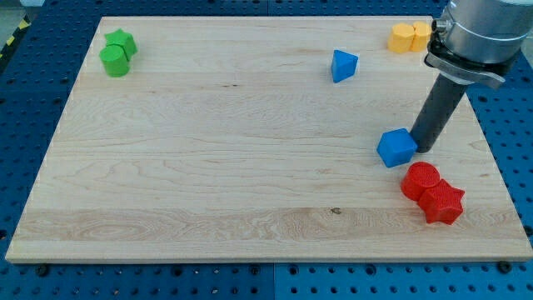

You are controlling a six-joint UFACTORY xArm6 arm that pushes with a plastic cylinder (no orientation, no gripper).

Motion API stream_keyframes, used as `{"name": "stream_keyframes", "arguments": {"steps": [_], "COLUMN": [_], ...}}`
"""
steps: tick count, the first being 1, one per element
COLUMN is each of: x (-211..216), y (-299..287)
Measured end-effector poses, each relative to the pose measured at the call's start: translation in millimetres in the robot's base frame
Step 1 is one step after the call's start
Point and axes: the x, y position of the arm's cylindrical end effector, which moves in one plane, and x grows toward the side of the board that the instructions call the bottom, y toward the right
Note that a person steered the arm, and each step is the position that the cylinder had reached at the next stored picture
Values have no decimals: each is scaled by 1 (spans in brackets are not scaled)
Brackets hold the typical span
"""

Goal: Move the blue cube towards the center

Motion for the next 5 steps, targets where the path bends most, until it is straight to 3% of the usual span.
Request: {"name": "stream_keyframes", "arguments": {"steps": [5], "x": [-7], "y": [-146]}}
